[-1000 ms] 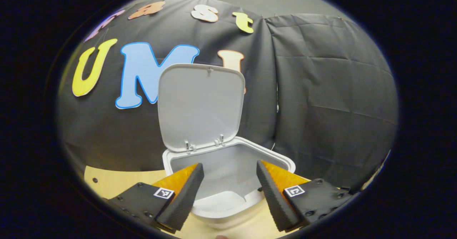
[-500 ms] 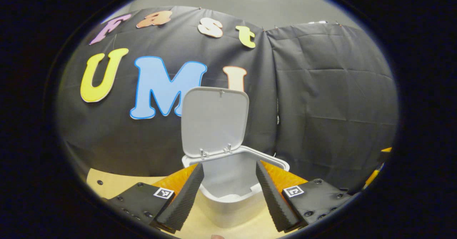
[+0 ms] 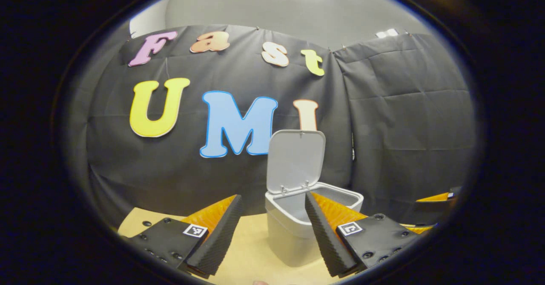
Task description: Press the lid of the desktop garbage bin to open it, pick up the crumpled paper on the desktop and throw it into the bin, then pick up the pop can on the desktop and drop it into the bin, and finally close the garbage bin lid.
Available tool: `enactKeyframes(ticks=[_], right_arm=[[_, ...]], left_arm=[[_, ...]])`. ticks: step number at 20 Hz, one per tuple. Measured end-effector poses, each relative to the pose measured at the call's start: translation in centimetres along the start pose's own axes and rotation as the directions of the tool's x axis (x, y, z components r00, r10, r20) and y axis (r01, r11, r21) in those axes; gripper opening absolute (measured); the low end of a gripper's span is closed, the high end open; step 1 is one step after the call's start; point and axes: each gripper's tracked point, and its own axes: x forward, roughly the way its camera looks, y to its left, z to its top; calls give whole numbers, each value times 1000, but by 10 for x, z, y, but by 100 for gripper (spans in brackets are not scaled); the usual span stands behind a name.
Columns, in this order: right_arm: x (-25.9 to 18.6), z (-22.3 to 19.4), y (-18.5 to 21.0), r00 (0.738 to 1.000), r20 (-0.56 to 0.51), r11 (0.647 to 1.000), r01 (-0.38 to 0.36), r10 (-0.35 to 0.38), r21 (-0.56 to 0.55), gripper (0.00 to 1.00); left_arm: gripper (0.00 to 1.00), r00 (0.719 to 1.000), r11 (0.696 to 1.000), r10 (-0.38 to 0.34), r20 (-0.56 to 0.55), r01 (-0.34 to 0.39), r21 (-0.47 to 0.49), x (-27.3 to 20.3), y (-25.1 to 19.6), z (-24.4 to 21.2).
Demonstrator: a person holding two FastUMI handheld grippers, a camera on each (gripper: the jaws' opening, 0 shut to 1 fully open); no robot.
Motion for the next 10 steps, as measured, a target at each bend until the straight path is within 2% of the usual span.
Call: enactKeyframes(ticks=[4,10], right_arm=[[14,-2,28,997,-5,997,-82,82,-1,95],[27,-16,63,985,-36,986,-167,167,4,95]], left_arm=[[95,998,998,67,-6,-68,-8,-25,30,-5],[95,988,988,155,-17,-155,-10,-55,67,-15]])
